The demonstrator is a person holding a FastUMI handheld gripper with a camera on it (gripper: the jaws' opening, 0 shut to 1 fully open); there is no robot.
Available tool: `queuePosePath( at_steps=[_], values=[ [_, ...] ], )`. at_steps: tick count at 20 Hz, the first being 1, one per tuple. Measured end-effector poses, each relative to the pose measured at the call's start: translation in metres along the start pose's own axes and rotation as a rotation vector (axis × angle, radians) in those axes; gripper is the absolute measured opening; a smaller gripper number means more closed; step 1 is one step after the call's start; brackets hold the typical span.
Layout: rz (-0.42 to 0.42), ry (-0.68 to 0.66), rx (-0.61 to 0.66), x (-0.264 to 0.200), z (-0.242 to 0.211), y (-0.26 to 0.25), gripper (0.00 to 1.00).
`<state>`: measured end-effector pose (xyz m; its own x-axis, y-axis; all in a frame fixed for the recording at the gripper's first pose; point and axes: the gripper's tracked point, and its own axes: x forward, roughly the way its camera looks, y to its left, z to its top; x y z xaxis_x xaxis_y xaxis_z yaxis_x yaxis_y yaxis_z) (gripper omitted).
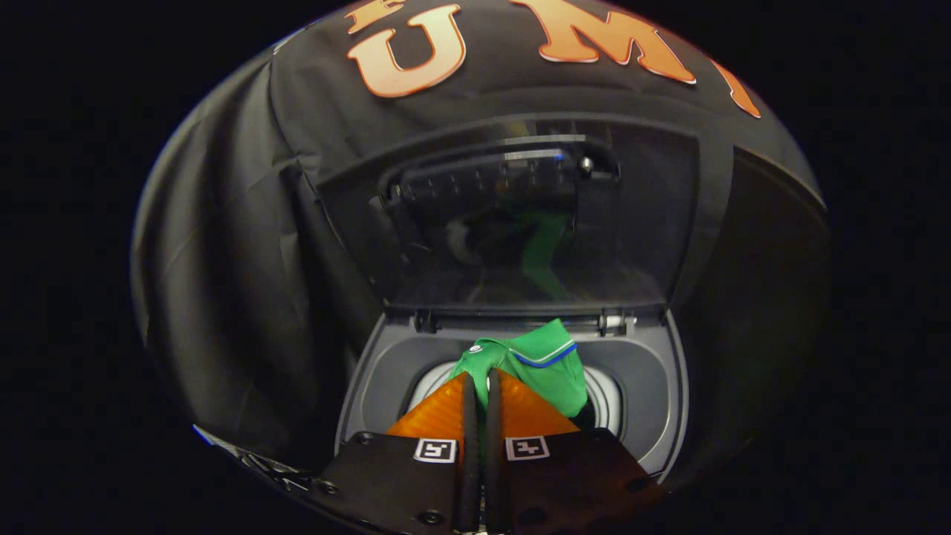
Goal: Put the clothes into the washing machine and then close the washing machine lid.
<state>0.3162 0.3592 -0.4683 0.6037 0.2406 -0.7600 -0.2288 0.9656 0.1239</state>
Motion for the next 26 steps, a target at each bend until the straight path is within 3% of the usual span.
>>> queuePosePath(
  at_steps=[5, 13, 16, 17, 24, 26],
  values=[
    [-0.061, 0.135, 0.053, 0.040, -0.047, -0.013, 0.11],
    [-0.120, 0.249, 0.080, 0.073, -0.078, -0.024, 0.11],
    [-0.125, 0.257, 0.093, 0.074, -0.080, -0.024, 0.16],
    [-0.126, 0.246, 0.096, 0.073, -0.078, -0.025, 0.30],
    [-0.121, 0.224, 0.080, 0.061, -0.071, -0.023, 0.98],
    [-0.119, 0.214, 0.081, 0.056, -0.068, -0.022, 0.98]
  ],
)
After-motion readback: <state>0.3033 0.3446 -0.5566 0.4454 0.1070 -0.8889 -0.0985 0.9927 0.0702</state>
